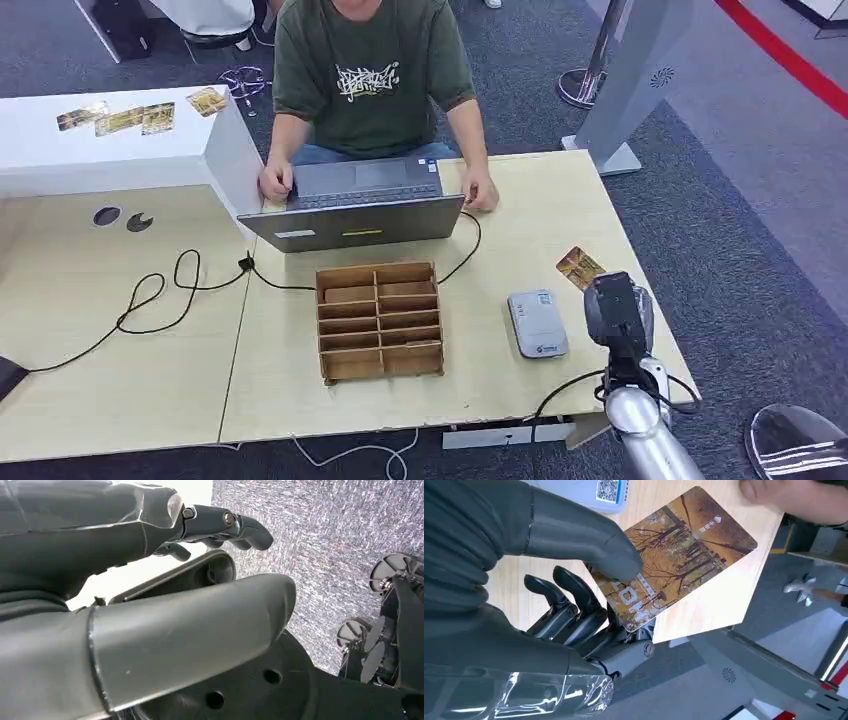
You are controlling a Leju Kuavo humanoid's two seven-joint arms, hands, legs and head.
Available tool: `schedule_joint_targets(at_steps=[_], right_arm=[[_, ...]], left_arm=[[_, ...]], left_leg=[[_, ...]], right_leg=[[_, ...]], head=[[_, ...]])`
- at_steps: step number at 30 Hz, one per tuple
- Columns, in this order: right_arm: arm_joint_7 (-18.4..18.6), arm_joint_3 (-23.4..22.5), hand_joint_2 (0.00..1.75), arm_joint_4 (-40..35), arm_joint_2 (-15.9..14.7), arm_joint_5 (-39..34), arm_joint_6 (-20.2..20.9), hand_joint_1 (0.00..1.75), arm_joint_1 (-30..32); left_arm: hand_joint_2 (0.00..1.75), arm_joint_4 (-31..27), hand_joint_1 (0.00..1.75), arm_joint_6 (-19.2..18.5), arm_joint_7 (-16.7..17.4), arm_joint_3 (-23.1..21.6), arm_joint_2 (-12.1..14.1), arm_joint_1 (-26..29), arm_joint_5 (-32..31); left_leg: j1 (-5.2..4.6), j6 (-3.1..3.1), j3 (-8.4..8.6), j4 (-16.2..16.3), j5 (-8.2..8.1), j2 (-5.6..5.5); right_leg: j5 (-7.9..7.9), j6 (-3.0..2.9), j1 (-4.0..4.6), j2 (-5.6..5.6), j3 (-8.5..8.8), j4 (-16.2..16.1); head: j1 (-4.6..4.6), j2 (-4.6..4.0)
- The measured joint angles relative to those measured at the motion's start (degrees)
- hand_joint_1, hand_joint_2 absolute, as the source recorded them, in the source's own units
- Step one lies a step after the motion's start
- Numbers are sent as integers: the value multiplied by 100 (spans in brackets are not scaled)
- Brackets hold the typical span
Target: Pass the card to the sensor for recognition and then transmit it.
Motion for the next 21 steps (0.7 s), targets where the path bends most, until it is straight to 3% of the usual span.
schedule_joint_targets(at_steps=[10,18,21], right_arm=[[284,-63,175,-509,-28,-28,485,175,423],[417,-118,175,-837,-155,-83,605,175,658],[643,-109,175,-852,-254,-41,857,175,661]], left_arm=[[0,0,0,7,-13,24,-4,5,15],[0,0,0,7,-13,37,-4,10,15],[0,0,0,2,-11,37,-4,11,11]], left_leg=[[0,3,1,0,-2,0],[0,3,1,0,-3,1],[0,3,0,0,-3,1]], right_leg=[[0,0,-1,0,-1,-1],[-1,1,-1,0,-1,0],[-1,1,-1,0,0,0]], head=[[-2,0],[0,0],[-2,-2]])
